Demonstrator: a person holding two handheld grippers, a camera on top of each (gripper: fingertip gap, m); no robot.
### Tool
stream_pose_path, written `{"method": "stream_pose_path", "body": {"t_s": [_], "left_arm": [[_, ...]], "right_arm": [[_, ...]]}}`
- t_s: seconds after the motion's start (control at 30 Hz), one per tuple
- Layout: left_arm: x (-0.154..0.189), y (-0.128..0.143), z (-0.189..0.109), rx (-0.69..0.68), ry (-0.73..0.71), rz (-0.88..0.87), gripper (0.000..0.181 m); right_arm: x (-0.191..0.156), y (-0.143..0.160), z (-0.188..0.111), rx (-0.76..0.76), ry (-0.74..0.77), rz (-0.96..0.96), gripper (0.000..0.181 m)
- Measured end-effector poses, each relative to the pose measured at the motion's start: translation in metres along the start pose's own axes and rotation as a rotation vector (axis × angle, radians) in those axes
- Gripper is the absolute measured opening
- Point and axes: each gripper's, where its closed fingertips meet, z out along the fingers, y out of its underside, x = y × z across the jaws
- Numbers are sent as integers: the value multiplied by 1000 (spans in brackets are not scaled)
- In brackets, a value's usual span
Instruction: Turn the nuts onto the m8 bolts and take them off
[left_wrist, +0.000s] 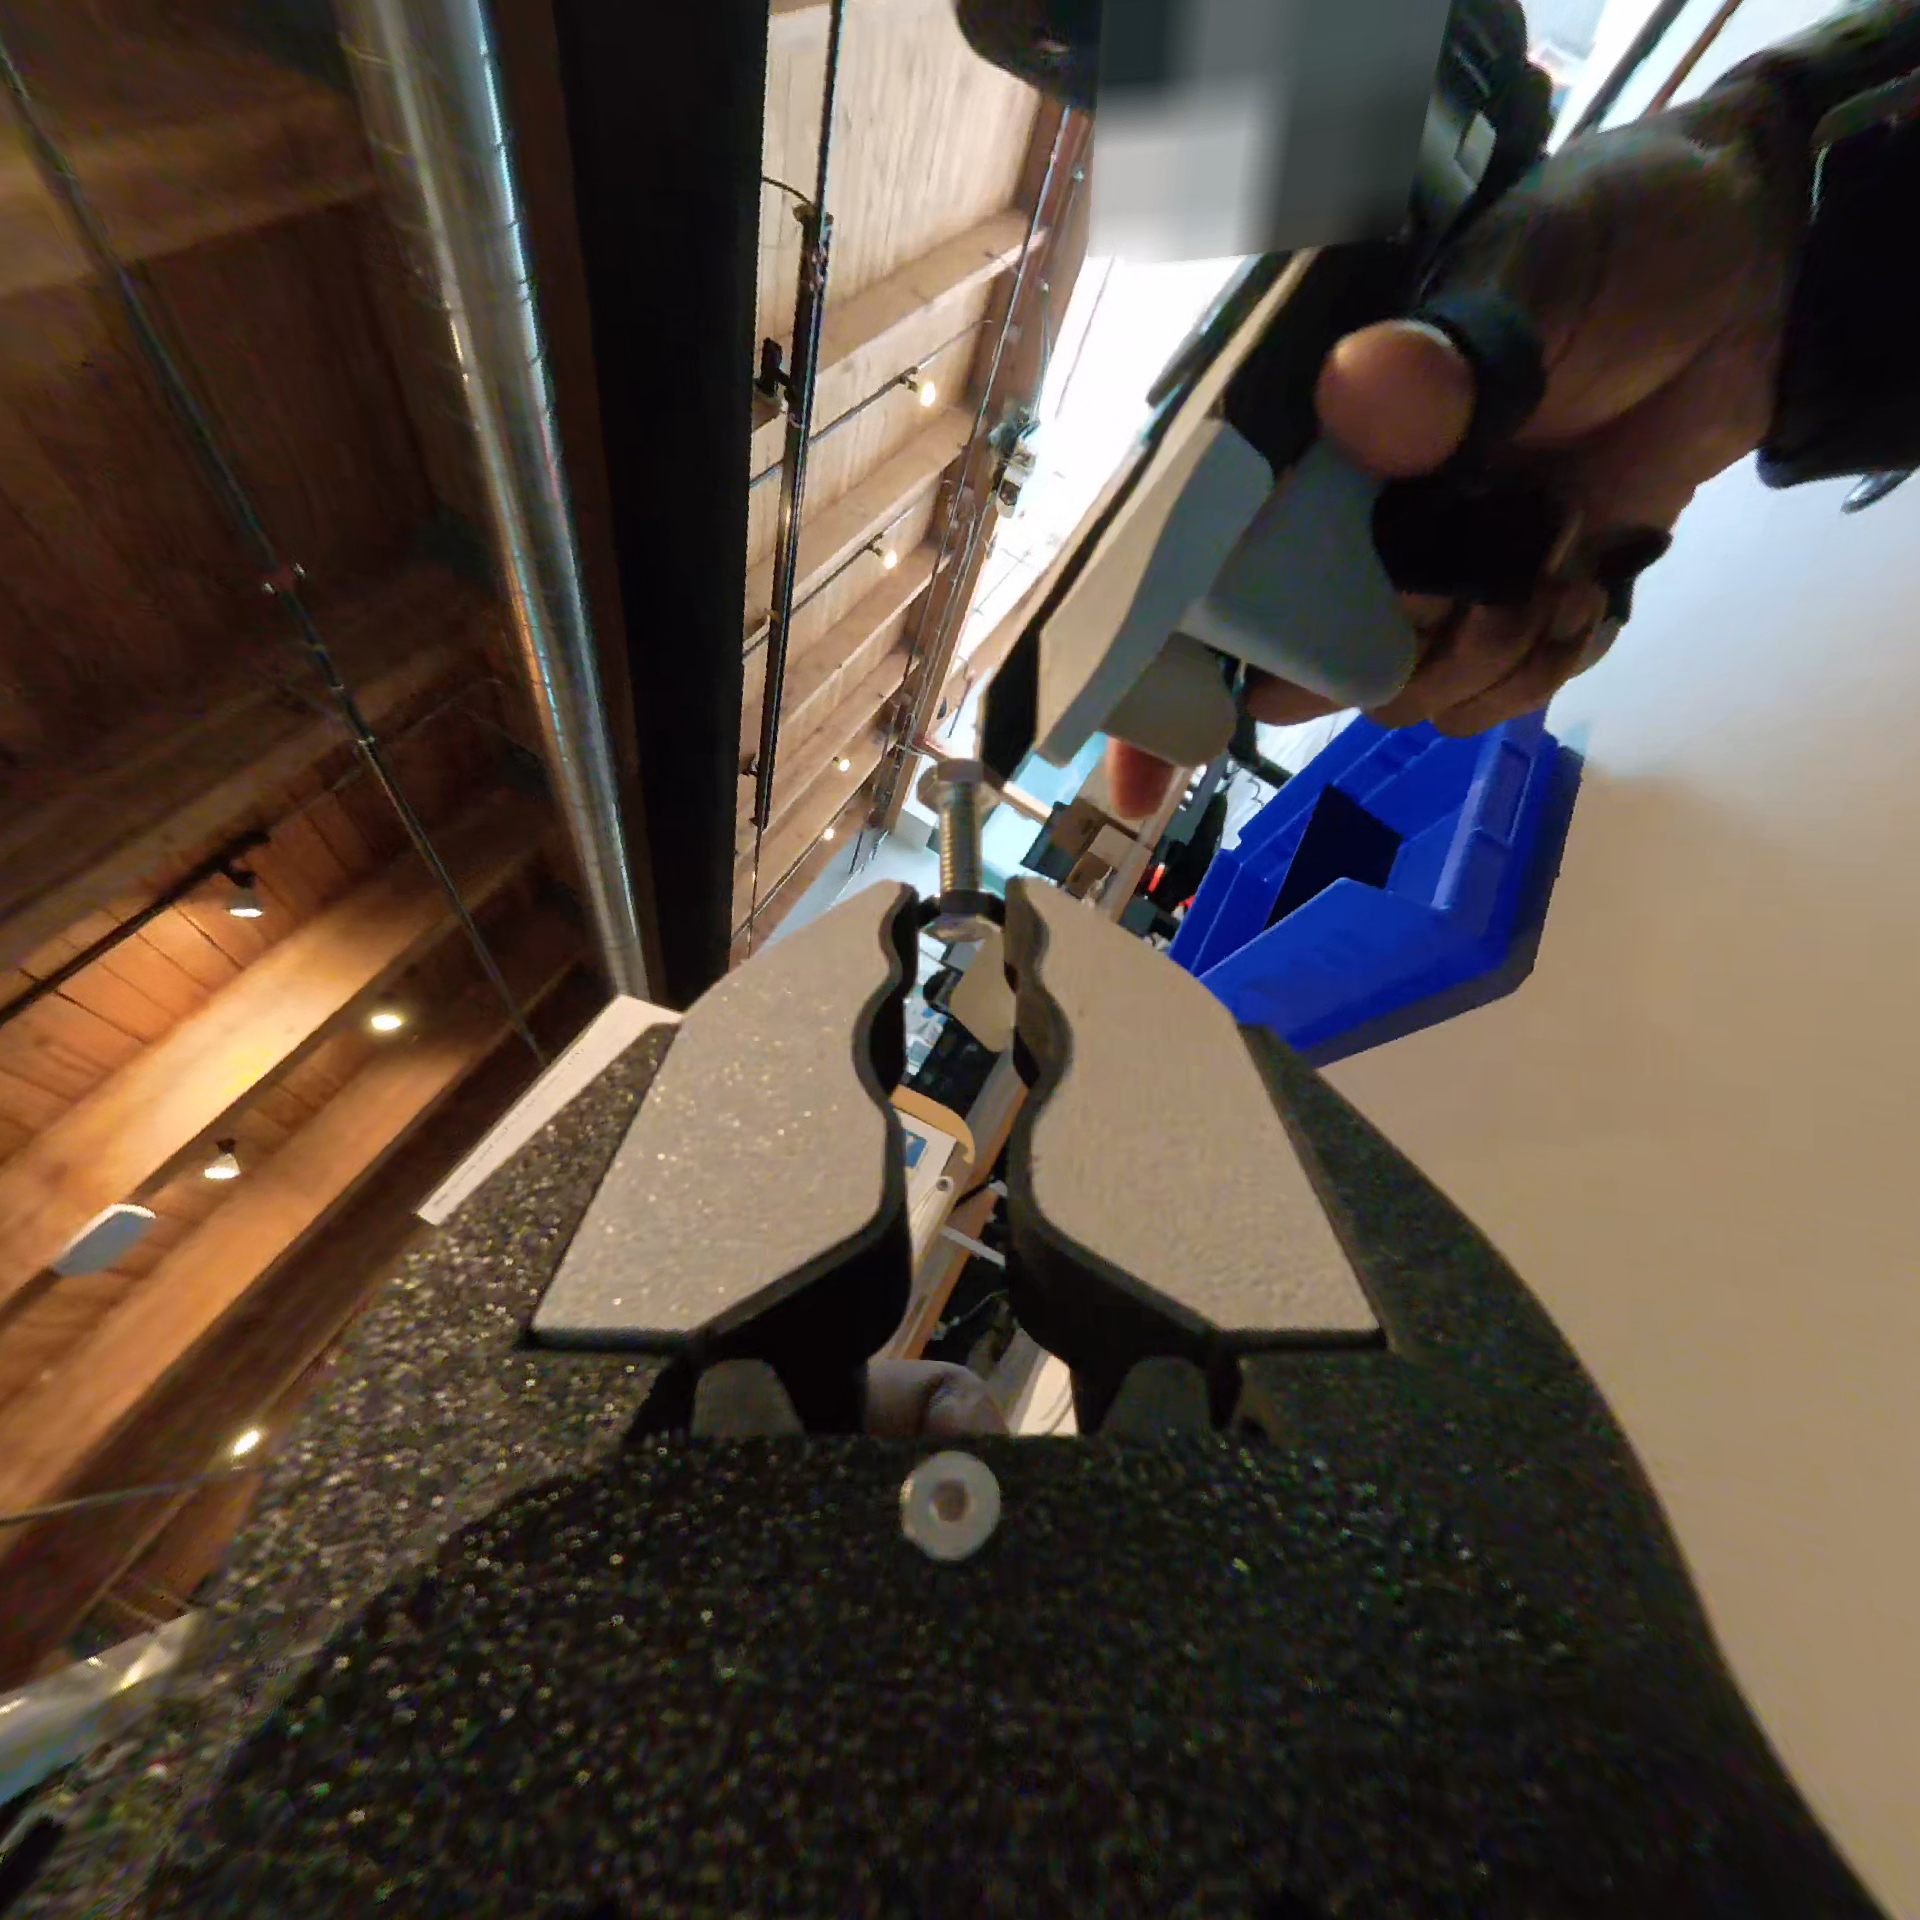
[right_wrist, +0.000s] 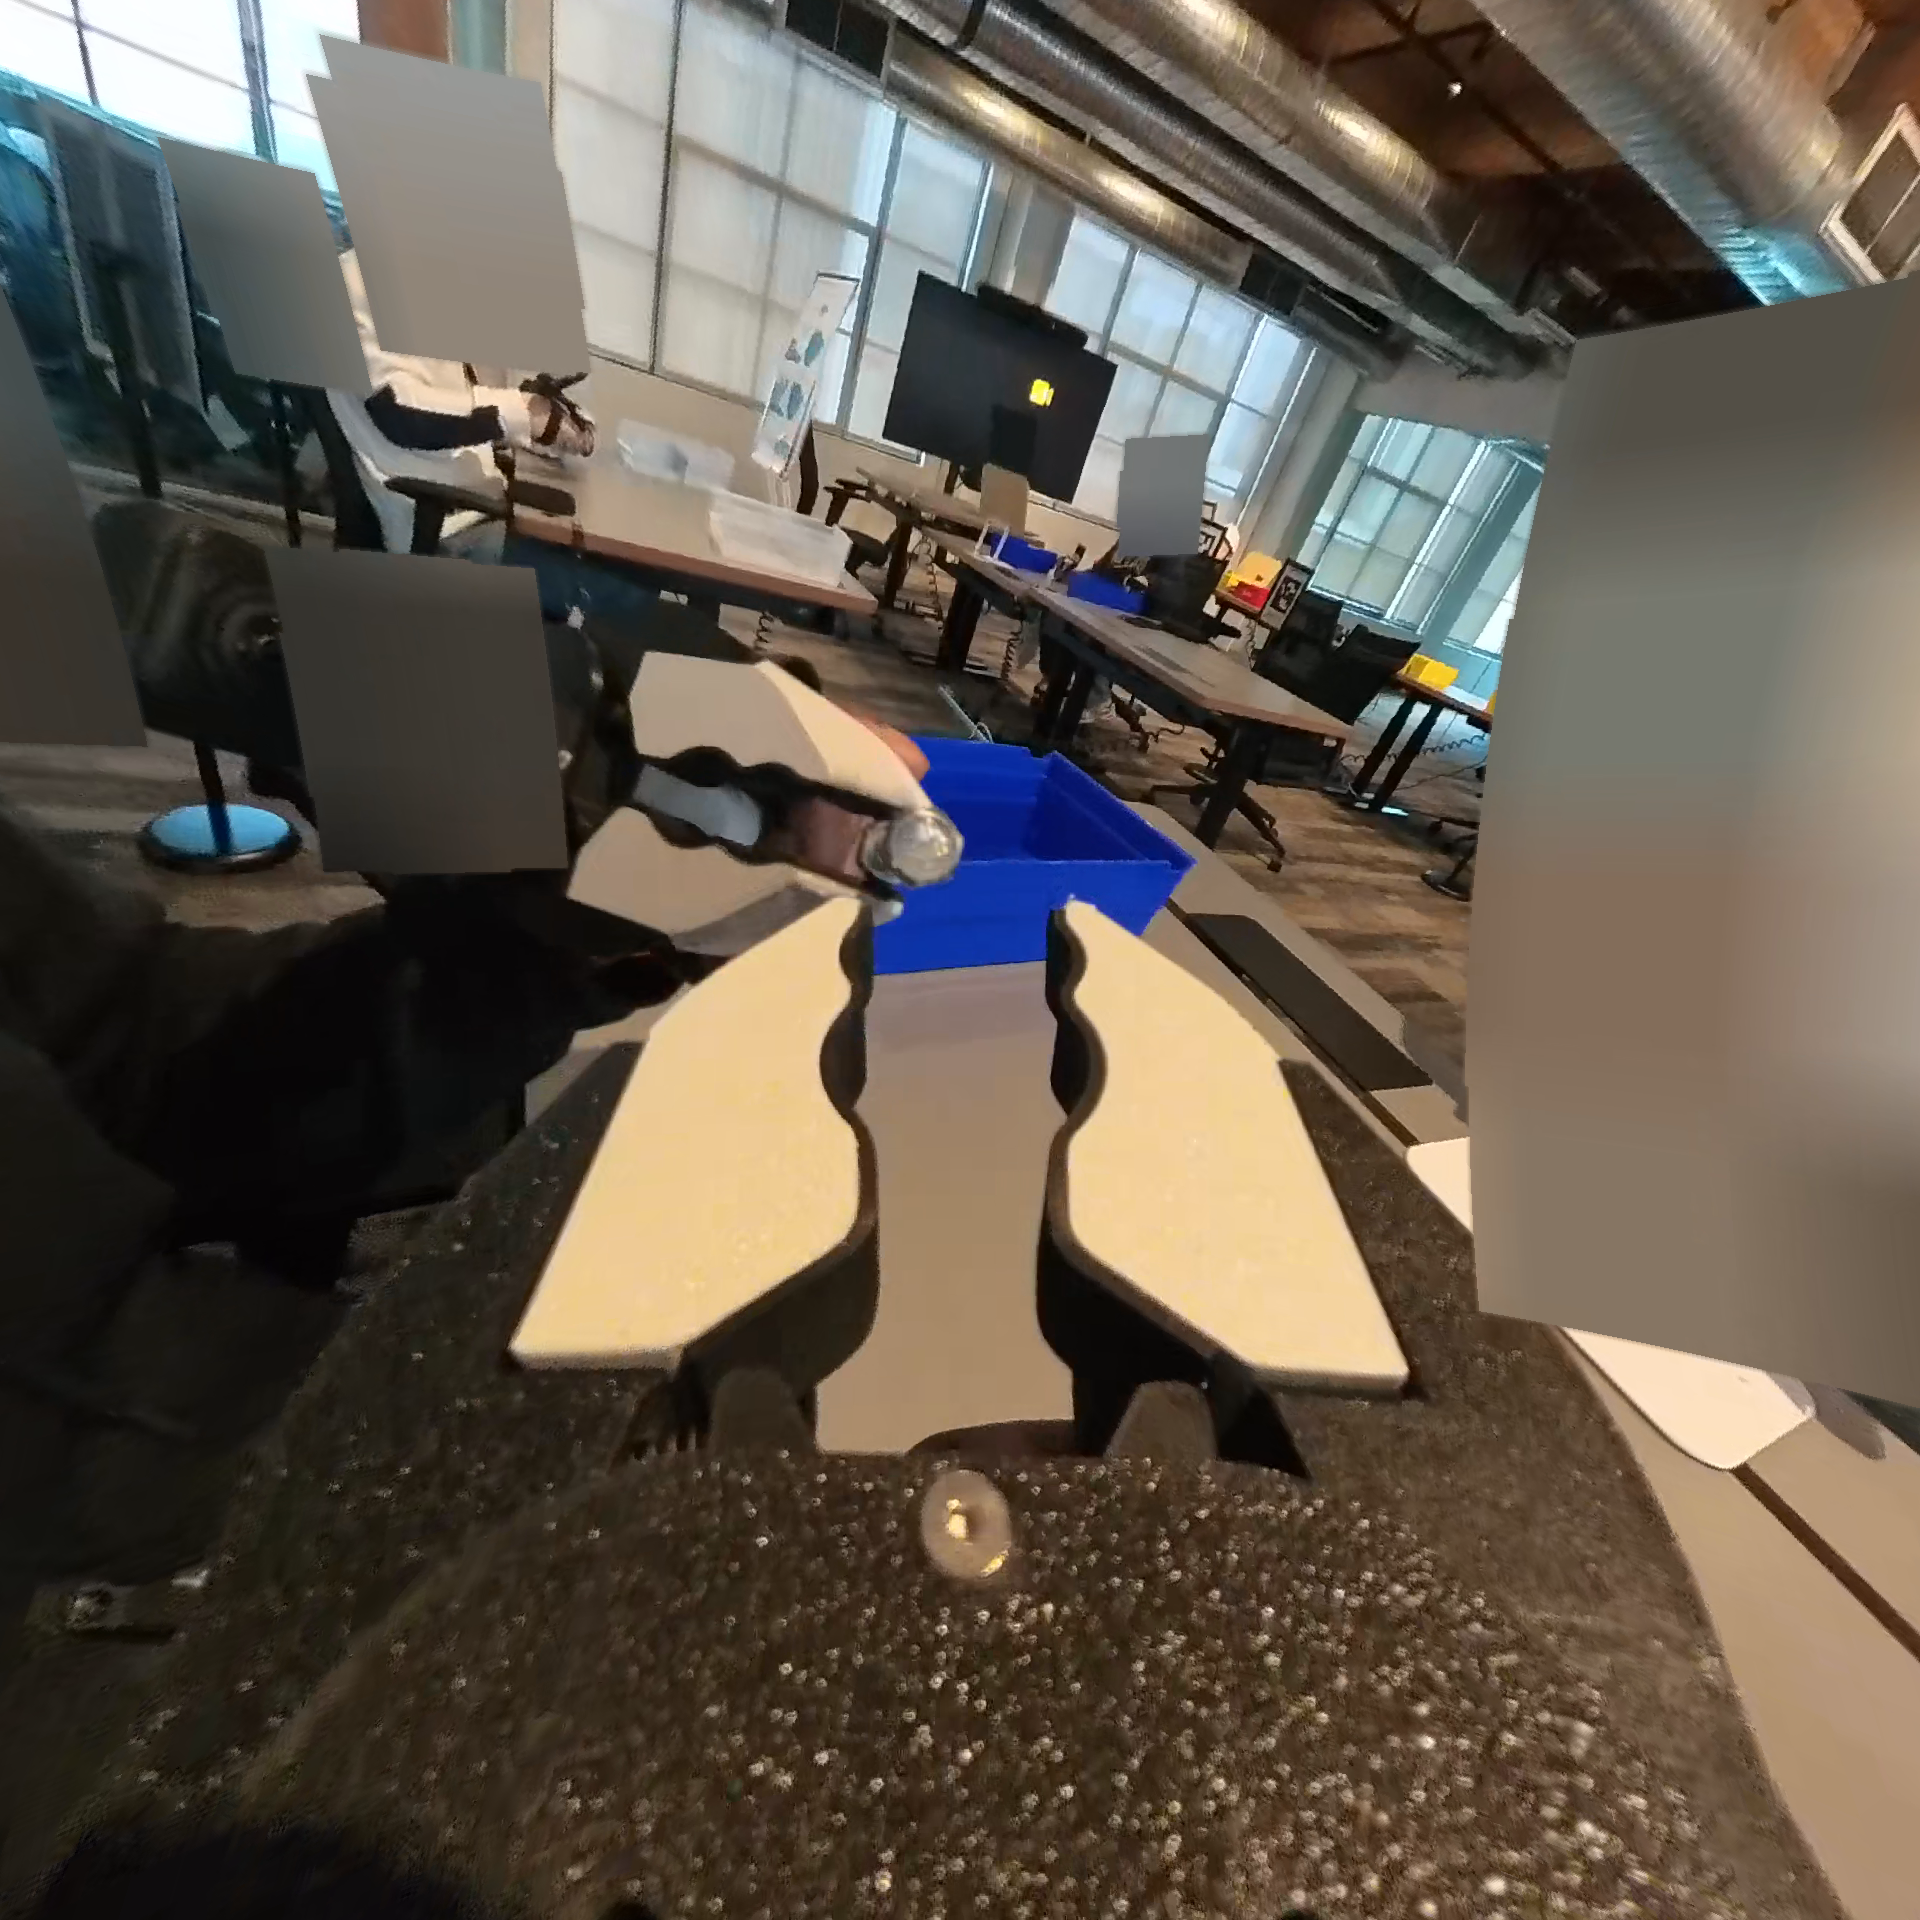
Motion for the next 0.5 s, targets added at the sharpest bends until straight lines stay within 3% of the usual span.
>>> {"method": "stream_pose_path", "body": {"t_s": [0.37, 0.5], "left_arm": [[14, 7, 5, -52, 53, 66, 15], [19, 8, 4, -61, 91, 72, 15]], "right_arm": [[-3, 6, 7, -29, -20, 38, 27], [-7, 13, 11, -55, -36, 11, 16]]}}
